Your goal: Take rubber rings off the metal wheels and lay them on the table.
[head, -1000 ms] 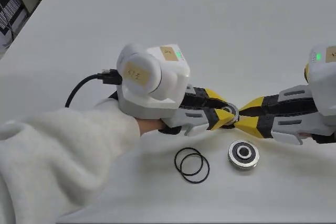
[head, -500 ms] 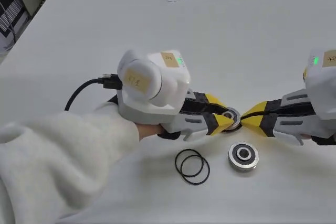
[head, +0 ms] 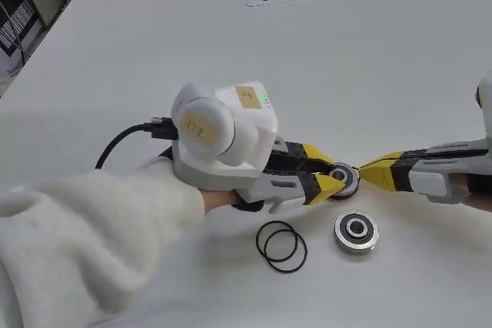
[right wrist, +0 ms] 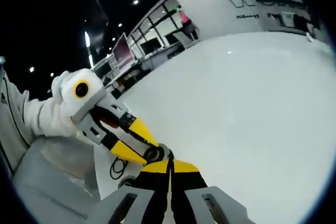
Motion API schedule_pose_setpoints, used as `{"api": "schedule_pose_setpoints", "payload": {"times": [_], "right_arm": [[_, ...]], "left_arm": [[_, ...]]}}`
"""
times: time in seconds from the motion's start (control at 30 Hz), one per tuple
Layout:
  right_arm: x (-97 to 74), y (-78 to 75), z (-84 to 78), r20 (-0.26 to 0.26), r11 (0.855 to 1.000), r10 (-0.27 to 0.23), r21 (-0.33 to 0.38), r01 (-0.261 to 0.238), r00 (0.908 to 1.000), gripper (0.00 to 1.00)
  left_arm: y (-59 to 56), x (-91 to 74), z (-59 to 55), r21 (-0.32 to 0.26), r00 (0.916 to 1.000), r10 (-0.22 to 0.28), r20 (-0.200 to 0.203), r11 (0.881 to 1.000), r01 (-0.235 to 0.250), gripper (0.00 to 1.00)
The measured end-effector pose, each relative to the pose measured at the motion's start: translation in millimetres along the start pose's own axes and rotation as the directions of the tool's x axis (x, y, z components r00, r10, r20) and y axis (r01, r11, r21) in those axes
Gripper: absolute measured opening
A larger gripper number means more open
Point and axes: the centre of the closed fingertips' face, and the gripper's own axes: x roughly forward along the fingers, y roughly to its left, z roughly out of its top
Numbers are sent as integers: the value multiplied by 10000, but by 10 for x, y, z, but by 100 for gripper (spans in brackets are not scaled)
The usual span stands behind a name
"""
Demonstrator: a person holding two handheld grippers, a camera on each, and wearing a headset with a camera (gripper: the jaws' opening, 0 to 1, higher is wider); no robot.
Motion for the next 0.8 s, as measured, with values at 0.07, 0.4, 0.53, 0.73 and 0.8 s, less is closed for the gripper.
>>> {"api": "schedule_pose_setpoints", "payload": {"times": [0.07, 0.4, 0.53, 0.73, 0.8], "right_arm": [[-9, 9, 19, 172, 9935, 374, 1069, -390, 9992, 0], [-7, 65, 20, 356, 9308, 1488, 3324, -1522, 9882, 0], [-2, 100, 19, 407, 9165, 1626, 3640, -1662, 9859, 0], [11, 164, 15, 376, 9135, 1718, 3679, -1735, 9844, 0], [16, 181, 18, 368, 9133, 1765, 3666, -1776, 9836, 0]], "left_arm": [[-2, 0, -1, -10, 10000, -12, 28, 10000, 12, 13], [-9, -1, -7, 71, 10000, -2, 1, 10000, 2, 13], [-7, -2, -11, 83, 10000, 25, -14, 10000, -25, 12], [-9, -1, -16, 63, 10000, 18, -15, 10000, -18, 12], [-9, 0, -17, 77, 10000, 17, -22, 10000, -17, 12]]}}
